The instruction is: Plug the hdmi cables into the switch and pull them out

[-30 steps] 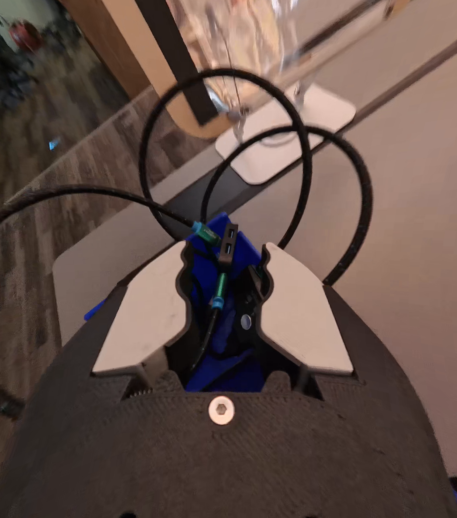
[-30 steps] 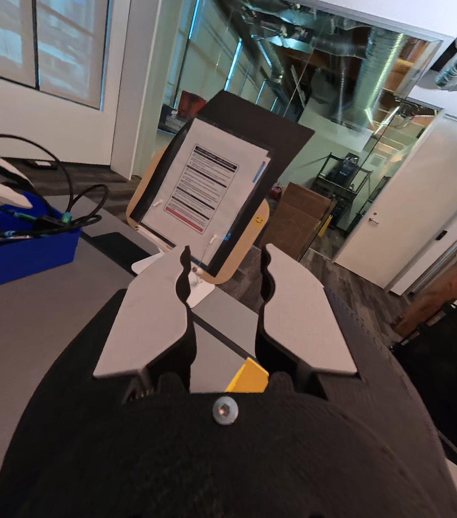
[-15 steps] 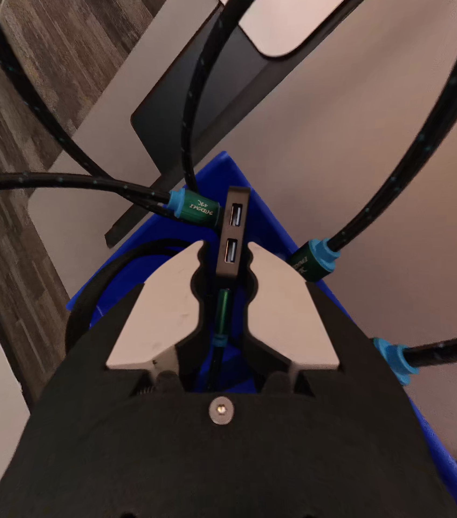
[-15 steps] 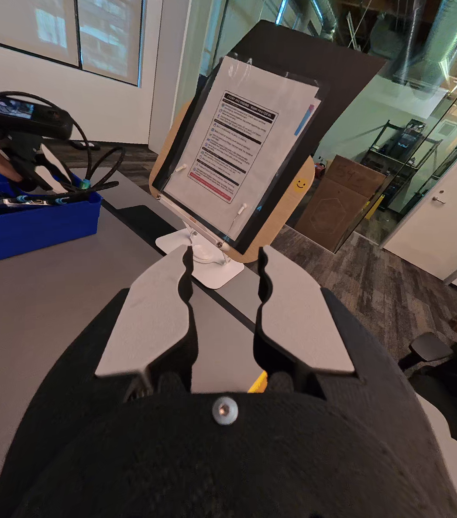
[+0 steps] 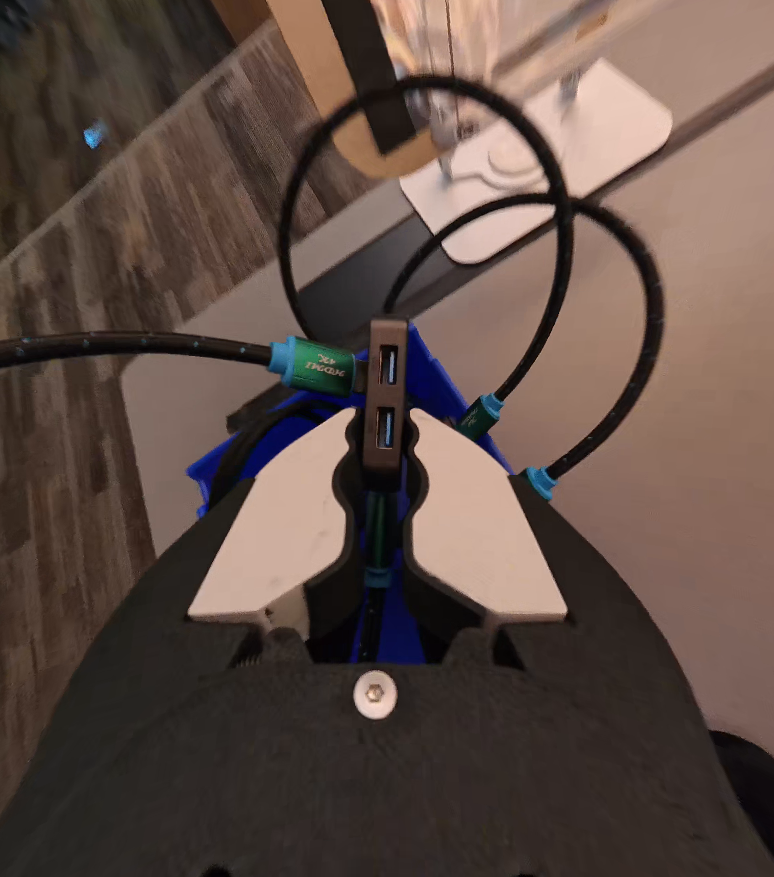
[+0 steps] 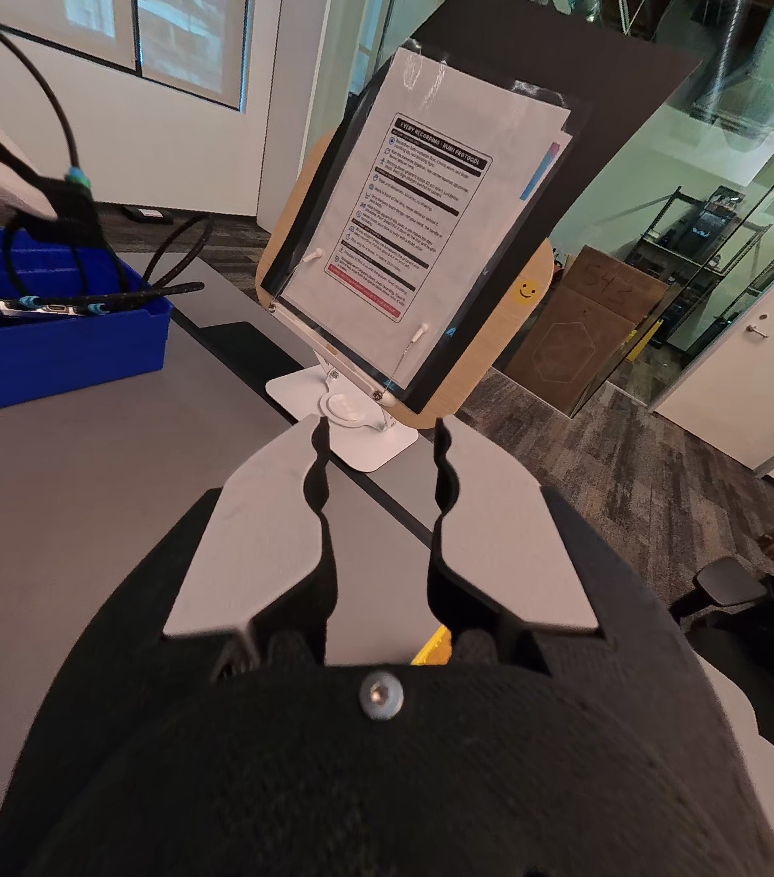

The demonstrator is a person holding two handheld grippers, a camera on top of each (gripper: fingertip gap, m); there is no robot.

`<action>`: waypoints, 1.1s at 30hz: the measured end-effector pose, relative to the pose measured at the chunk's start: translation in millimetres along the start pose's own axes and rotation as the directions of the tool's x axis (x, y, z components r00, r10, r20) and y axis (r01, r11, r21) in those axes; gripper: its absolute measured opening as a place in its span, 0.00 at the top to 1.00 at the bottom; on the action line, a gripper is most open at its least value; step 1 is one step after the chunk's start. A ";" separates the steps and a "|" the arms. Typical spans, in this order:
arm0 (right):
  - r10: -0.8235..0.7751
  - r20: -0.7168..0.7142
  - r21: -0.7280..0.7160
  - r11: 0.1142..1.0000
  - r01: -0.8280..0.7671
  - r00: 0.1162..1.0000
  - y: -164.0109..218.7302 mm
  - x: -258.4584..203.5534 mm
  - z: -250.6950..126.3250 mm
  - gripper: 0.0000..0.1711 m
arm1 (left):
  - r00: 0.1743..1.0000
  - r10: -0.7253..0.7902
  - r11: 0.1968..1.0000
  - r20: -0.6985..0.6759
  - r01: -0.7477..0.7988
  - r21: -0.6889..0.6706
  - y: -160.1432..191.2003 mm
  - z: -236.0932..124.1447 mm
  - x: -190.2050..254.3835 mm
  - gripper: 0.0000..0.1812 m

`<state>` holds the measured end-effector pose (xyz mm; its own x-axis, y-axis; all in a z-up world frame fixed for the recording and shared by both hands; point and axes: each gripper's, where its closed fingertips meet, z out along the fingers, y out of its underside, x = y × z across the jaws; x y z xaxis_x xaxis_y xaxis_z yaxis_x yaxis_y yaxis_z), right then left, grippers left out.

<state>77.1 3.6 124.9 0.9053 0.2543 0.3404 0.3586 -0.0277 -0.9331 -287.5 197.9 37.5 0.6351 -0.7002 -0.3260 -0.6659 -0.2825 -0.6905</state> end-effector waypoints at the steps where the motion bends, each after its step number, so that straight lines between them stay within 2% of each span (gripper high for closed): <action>1: 0.000 0.000 0.002 1.000 0.000 1.000 -0.3 -0.2 0.0 0.75 | 1.000 -0.004 0.999 0.020 0.003 0.045 -6.8 -12.4 -1.0 0.92; 4: -0.004 0.002 0.009 1.000 0.004 1.000 -3.0 -3.2 1.5 0.76 | 0.997 -0.028 0.978 0.079 0.011 0.210 -31.4 -54.0 -1.5 0.93; 7: -0.018 0.025 0.035 0.999 0.018 1.000 -10.7 -15.5 7.1 0.76 | 0.994 -0.068 0.905 0.089 0.023 0.426 -60.6 -103.5 7.5 0.93; 12: -0.108 0.095 0.118 0.988 0.096 0.990 -33.4 -62.3 24.7 0.76 | 0.999 0.035 0.766 -0.036 -0.004 0.642 -87.7 -170.4 58.9 0.93; 17: -0.258 0.154 0.332 0.923 0.196 0.954 -76.2 -141.7 26.5 0.75 | 0.963 0.164 0.648 -0.214 0.059 0.760 -108.2 -204.6 119.9 0.93; 19: -0.336 0.109 0.382 0.883 0.273 0.935 -87.4 -166.1 23.3 0.74 | 0.922 0.191 0.623 -0.337 0.151 0.767 -117.7 -205.1 143.6 0.93; 21: -0.423 0.006 0.373 0.842 0.390 0.906 -90.4 -176.3 23.9 0.75 | 0.862 0.217 0.621 -0.459 0.240 0.746 -125.7 -199.9 167.2 0.93; 24: -0.509 -0.266 0.306 0.760 0.573 0.818 -96.1 -160.6 20.9 0.76 | 0.772 0.220 0.609 -0.597 0.369 0.702 -135.8 -193.8 191.1 0.93; 26: -0.544 -0.378 0.243 0.722 0.647 0.749 -96.3 -149.4 18.7 0.78 | 0.713 0.220 0.618 -0.665 0.426 0.661 -138.5 -189.4 203.1 0.93; 29: -0.587 -0.407 0.209 0.686 0.697 0.700 -93.2 -146.4 18.5 0.88 | 0.631 0.212 0.656 -0.746 0.474 0.588 -138.8 -180.5 218.2 0.93; 33: -0.633 -0.390 0.149 0.674 0.724 0.669 -86.5 -139.9 20.1 0.97 | 0.579 0.171 0.682 -0.797 0.515 0.520 -140.1 -164.1 225.2 0.93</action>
<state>-85.1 -10.1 155.6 0.4678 -0.1892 0.8633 0.8629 0.3092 -0.3998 -115.4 -27.8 166.7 -0.0587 -0.9764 0.2079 0.0763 -0.2120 -0.9743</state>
